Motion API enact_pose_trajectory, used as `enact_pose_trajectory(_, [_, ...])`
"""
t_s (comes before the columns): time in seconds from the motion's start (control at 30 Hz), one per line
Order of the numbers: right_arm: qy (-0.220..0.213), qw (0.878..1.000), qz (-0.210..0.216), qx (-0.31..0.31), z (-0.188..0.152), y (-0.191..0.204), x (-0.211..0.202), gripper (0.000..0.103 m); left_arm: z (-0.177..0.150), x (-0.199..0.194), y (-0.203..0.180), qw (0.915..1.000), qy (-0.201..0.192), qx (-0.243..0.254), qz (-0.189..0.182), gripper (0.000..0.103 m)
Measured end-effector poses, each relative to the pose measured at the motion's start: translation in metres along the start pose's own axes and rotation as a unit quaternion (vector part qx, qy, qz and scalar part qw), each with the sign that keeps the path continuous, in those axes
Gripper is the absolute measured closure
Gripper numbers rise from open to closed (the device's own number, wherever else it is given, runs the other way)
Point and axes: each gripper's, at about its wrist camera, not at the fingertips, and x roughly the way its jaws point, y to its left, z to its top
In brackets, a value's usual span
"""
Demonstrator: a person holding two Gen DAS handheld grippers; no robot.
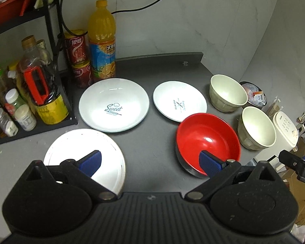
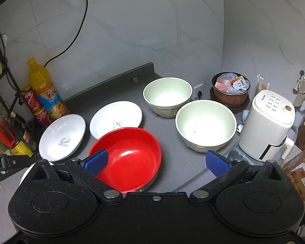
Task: Organize plates and bowls
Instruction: 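Move the right tool past the red bowl toward the cream bowls, then grasp the rim of the larger cream bowl with the right tool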
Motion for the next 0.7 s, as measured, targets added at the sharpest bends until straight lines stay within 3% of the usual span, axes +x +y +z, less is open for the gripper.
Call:
enact_pose_trajectory(0.3, [0.003, 0.999, -0.021, 0.025, 0.01, -0.003, 0.017, 0.0, 0.027, 0.026, 0.01, 0.9997, 0.012, 0.02, -0.01, 0.002])
enact_pose_trajectory(0.7, [0.018, 0.999, -0.007, 0.03, 0.029, -0.033, 0.051, 0.0, 0.044, 0.053, -0.019, 0.9991, 0.026, 0.028, -0.018, 0.002])
